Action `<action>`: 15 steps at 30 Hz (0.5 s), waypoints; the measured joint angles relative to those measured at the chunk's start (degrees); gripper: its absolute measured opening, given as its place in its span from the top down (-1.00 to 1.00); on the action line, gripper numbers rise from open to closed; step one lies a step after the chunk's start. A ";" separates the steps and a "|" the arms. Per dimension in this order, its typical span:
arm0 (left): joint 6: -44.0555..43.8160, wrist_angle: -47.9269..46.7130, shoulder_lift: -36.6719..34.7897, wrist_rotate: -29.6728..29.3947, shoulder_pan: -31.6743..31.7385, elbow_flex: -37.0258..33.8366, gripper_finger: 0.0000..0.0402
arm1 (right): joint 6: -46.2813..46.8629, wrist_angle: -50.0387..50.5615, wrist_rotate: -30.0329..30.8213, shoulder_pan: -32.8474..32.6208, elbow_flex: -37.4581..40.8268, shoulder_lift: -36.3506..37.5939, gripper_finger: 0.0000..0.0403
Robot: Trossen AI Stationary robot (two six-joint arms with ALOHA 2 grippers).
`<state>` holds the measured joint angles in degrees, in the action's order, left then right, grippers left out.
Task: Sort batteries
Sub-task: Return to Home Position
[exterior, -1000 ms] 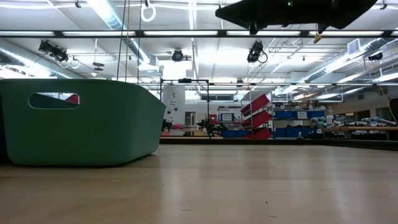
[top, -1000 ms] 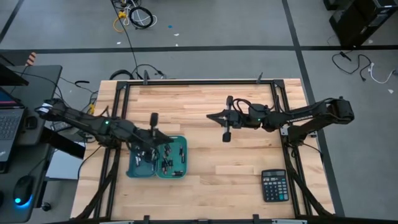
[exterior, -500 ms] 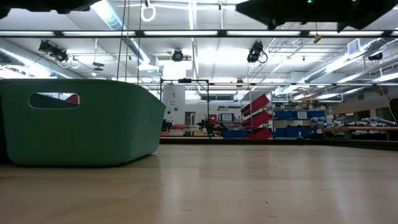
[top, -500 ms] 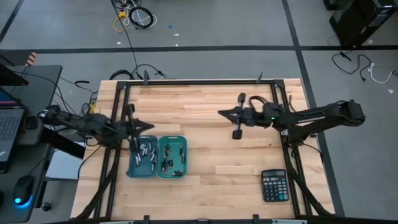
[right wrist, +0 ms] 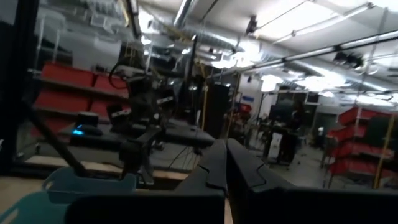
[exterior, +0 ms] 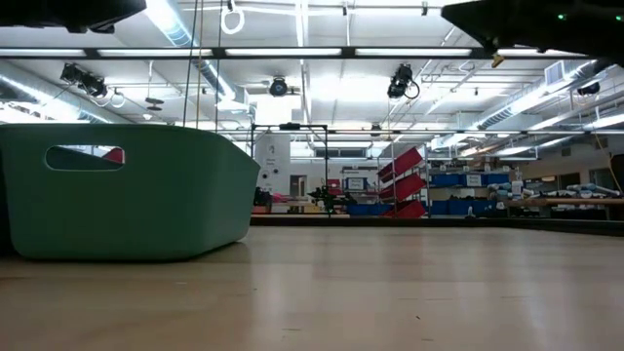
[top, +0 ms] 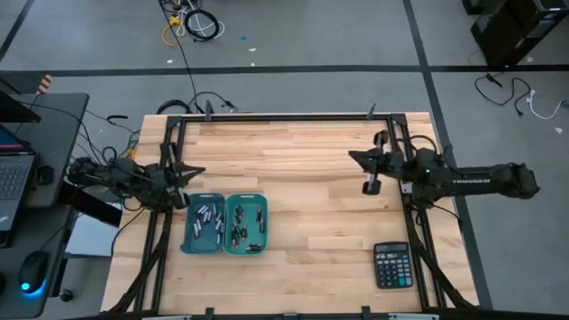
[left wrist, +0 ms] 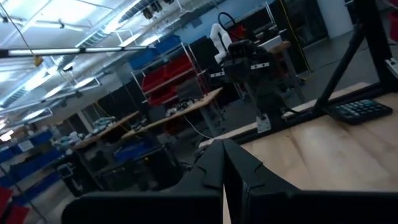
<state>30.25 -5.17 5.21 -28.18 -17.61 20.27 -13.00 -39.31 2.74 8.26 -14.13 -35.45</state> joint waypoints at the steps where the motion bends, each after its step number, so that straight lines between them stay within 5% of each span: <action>1: -0.53 -0.19 -0.06 0.00 0.00 0.00 1.00 | 0.22 -0.02 0.00 0.31 0.96 1.75 1.00; 15: -9.18 -4.04 -0.02 1.62 0.00 -0.02 1.00 | 3.46 0.80 -1.64 3.25 11.44 22.32 1.00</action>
<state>21.07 -9.21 5.19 -26.56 -17.61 20.25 -9.54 -38.51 1.11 11.51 -2.70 -13.13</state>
